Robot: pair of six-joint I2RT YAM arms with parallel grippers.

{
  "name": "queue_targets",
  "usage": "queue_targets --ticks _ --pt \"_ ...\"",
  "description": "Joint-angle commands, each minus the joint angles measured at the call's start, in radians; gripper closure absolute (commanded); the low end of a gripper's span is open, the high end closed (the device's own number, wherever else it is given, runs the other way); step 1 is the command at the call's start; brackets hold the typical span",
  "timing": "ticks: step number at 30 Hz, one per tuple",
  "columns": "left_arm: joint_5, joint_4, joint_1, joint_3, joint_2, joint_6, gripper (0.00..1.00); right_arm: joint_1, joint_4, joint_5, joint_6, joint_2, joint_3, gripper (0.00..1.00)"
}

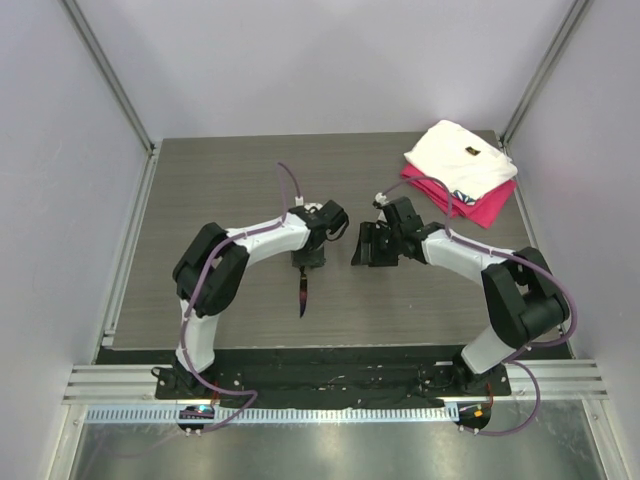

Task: Fold the napkin into a case and place the utensils inside
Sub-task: Pick up the knife from the center of the board, then pass from the left arm to the right

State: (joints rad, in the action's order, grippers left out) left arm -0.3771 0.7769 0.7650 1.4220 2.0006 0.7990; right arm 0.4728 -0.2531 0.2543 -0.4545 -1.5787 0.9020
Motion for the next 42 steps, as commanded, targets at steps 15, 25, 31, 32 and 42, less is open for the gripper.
queue_targets --ticks 15,25,31,32,42 --pt "0.280 -0.299 -0.026 -0.213 -0.123 -0.086 1.00 -0.037 0.351 0.339 -0.167 -0.059 -0.130 0.27" --pt "0.352 -0.447 -0.026 -0.353 -0.223 -0.077 1.00 -0.031 0.633 0.367 -0.441 -0.220 -0.083 0.31" --pt "0.365 -0.540 -0.015 -0.416 -0.256 -0.061 1.00 0.006 0.624 0.336 -0.463 -0.303 -0.026 0.36" --pt "0.365 -0.547 -0.013 -0.422 -0.261 -0.058 1.00 0.012 0.624 0.329 -0.463 -0.313 -0.023 0.37" --pt "0.366 -0.616 -0.009 -0.482 -0.315 -0.060 1.00 0.072 0.529 0.217 -0.463 -0.354 0.021 0.44"
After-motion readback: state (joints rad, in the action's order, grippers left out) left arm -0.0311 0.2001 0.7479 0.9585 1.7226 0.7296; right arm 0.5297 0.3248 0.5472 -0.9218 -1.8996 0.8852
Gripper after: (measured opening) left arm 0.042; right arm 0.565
